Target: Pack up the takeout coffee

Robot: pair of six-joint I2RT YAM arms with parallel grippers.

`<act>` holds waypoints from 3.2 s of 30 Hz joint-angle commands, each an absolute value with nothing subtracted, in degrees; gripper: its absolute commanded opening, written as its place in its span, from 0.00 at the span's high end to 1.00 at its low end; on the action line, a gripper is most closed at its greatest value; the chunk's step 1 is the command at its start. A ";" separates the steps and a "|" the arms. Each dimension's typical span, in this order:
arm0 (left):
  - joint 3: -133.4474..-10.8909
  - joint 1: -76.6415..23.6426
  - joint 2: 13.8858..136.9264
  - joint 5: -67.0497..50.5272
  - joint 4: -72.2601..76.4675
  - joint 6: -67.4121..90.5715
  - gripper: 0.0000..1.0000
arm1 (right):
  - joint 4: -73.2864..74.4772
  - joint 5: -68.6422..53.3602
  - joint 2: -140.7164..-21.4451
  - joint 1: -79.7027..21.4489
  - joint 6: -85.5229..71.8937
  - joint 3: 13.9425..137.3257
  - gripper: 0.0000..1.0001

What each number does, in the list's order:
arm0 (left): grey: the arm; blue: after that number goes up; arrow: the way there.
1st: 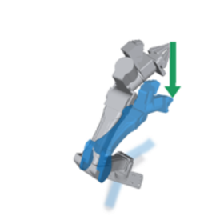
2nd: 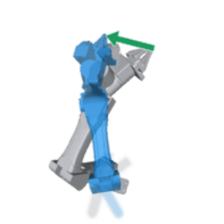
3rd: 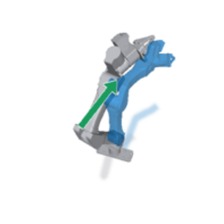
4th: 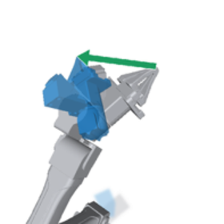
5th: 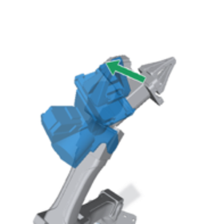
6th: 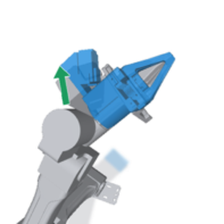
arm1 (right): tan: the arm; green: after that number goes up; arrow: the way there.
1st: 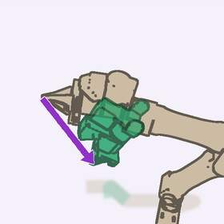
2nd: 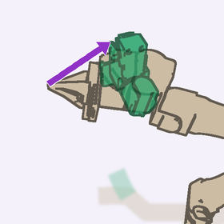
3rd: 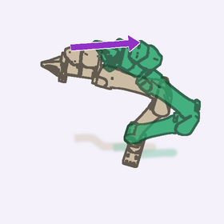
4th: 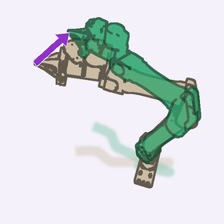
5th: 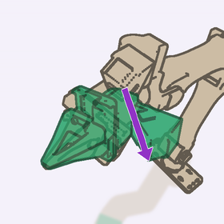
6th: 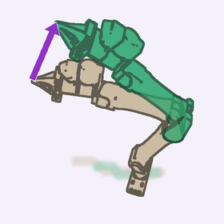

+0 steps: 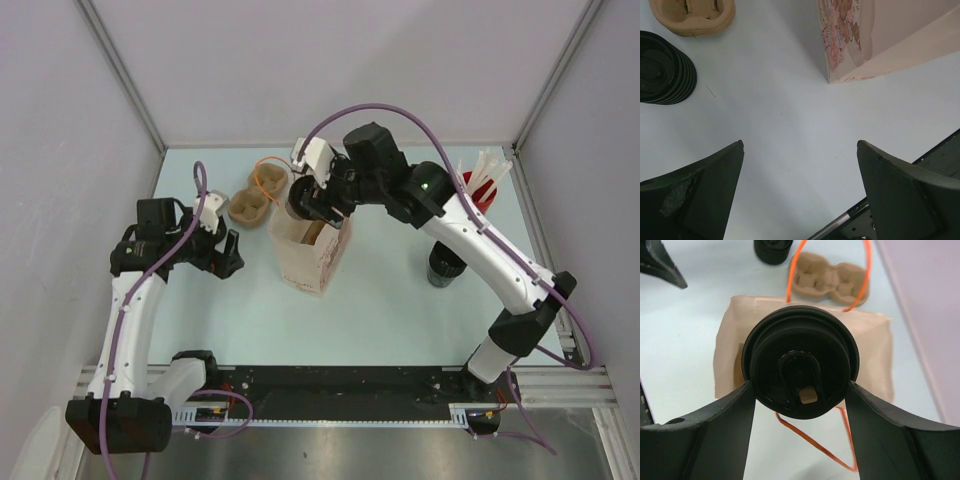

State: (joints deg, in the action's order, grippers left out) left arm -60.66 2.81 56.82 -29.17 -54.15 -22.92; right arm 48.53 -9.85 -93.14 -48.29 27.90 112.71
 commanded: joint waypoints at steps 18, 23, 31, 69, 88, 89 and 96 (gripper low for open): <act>-59.41 3.25 50.98 -25.84 -49.92 -20.83 0.01 | 56.86 -11.43 -106.35 -49.04 21.62 123.49 0.61; -60.20 3.25 51.15 -24.43 -49.22 -20.13 0.01 | 57.66 -9.85 -106.52 -49.48 22.15 122.26 0.62; -59.33 3.25 50.71 -23.99 -48.52 -19.95 0.00 | 56.08 -9.41 -103.98 -50.27 24.08 124.45 0.62; -107.05 1.76 90.52 -57.90 -49.23 -14.07 0.01 | 59.76 -4.92 -100.55 -51.86 26.98 121.29 0.61; -108.10 -5.97 93.08 -57.13 -50.10 -15.03 0.95 | 60.21 -4.04 -97.65 -50.80 27.68 121.81 0.60; -108.80 -6.41 93.08 -56.35 -50.36 -14.59 1.00 | 60.29 -4.13 -97.56 -50.80 28.03 121.90 0.60; -114.69 -10.36 94.48 -52.57 -52.91 -13.98 1.00 | 61.08 -4.48 -97.38 -50.80 28.65 123.40 0.60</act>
